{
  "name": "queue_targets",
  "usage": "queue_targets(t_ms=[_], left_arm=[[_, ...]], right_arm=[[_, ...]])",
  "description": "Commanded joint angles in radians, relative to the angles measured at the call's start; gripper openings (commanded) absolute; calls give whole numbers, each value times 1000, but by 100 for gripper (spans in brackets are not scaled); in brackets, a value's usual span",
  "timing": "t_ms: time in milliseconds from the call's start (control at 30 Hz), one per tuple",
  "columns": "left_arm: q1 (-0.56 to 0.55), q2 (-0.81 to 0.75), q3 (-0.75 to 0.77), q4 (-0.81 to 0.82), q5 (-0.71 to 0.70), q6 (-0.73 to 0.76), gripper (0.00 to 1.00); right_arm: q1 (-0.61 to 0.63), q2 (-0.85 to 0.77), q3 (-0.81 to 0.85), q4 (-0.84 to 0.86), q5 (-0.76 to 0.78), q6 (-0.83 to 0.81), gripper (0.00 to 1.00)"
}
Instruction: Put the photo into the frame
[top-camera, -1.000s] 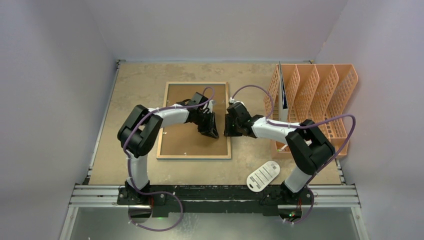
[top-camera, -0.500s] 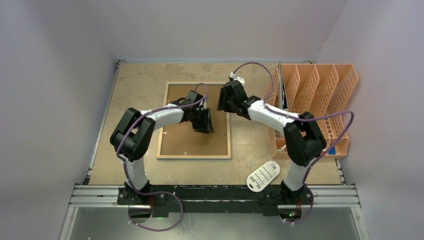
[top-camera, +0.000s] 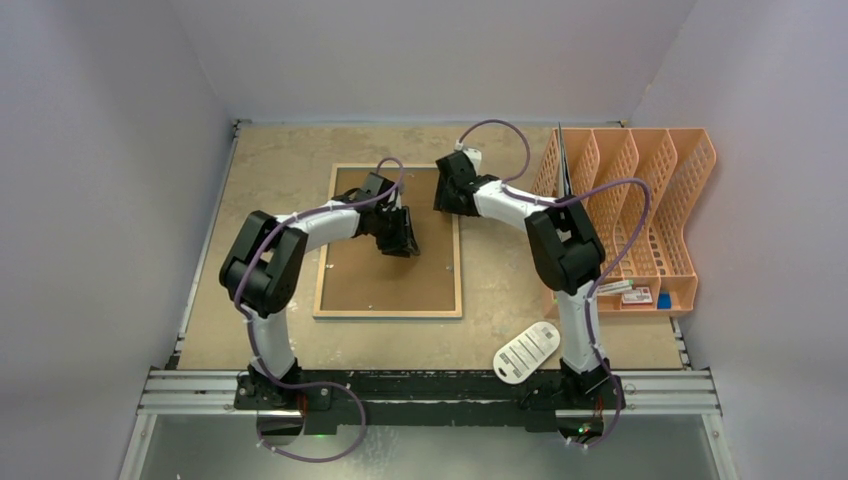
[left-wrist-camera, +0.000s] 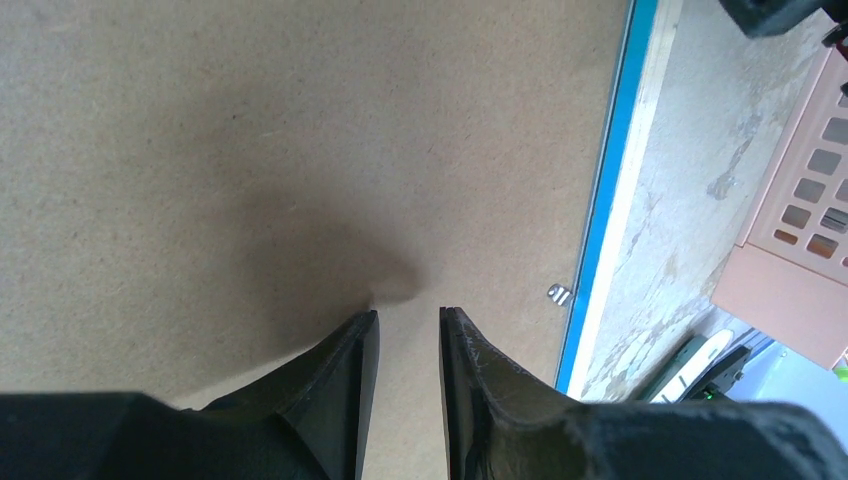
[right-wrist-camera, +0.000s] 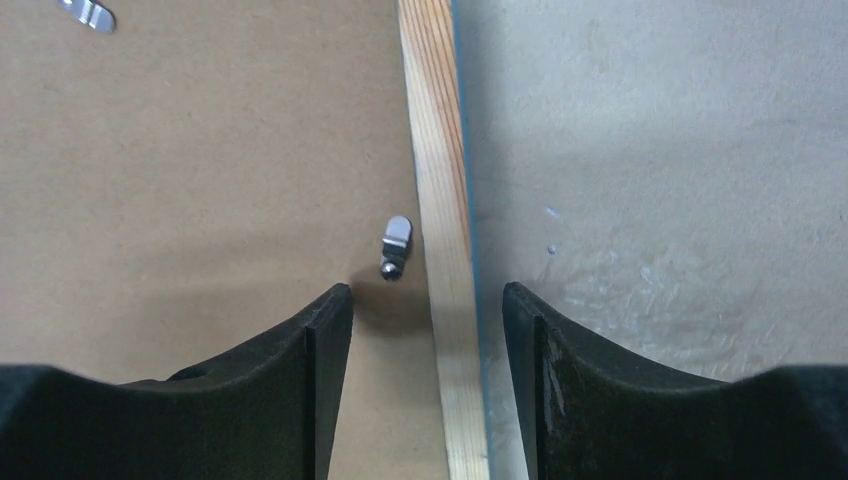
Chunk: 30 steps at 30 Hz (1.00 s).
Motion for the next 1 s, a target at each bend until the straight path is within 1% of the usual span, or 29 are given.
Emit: queue_targets(t_ms=[0,167,233,367,467,567,667,800,833,900,967], left_arm=[[3,68,6,48,-70,2,32],[3,86,-7,53,-75,-1,31],[4,90,-16,52,-81,1,31],[3,98,-29,47,-86,5,30],[3,103,-31,46,-90,6,29],[3,108,-32,48,-88,5,29],[3,115,-31,49,-88,7,28],[3,125,-32,47,-84,10,28],[3,128,-32,48,-82,12,28],[3,131,-30,47,-84,16,28],[3,131,-29,49,-84,19,28]], right_arm=[[-12,15,61,-9,64,-10,59],[-32,58,94,-3,75,-13,57],[-36,76,109,-5,61,-20,54],[-36,85,116,-12,21,-48,42],[-37,55,70,17,4,-65,36],[-39,50,64,16,-11,-75,27],[-39,47,59,18,-37,-87,21],[-38,29,43,40,-109,-113,20],[-39,25,39,46,-126,-121,21],[-39,24,44,41,-128,-113,26],[-41,35,62,24,-111,-89,34]])
